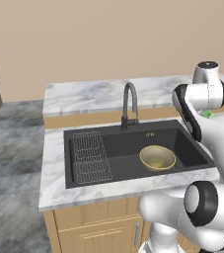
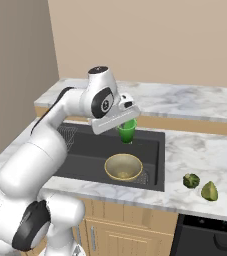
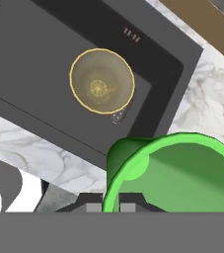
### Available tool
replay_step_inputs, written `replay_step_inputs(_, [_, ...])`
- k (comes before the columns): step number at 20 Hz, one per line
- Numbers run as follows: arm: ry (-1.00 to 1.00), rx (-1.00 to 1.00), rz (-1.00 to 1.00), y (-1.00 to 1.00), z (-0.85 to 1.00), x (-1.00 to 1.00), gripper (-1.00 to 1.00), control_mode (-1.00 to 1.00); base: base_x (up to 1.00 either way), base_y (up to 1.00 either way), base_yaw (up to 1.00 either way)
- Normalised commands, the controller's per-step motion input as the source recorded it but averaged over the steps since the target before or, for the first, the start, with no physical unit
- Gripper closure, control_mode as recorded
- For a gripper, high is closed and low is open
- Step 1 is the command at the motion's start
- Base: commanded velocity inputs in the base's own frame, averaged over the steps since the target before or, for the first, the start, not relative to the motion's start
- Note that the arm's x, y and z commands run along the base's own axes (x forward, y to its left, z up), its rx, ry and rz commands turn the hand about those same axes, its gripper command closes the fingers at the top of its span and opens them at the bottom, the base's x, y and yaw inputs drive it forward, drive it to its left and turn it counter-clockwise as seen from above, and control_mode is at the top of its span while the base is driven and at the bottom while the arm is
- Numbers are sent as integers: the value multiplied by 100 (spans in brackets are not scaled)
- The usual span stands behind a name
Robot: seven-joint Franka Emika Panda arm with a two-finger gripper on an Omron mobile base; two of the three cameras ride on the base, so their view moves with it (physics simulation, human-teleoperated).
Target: Remove the broccoli and lemon wedge from the sink. Then move the bowl and cup from the counter to the sink for washing.
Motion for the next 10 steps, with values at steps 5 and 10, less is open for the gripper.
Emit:
replay_step_inputs(5, [1, 0, -2, 36, -2, -8, 100, -100, 0, 0, 0])
replay_step_inputs(10, [2, 0, -4, 25, -2, -14, 100, -100, 0, 0, 0])
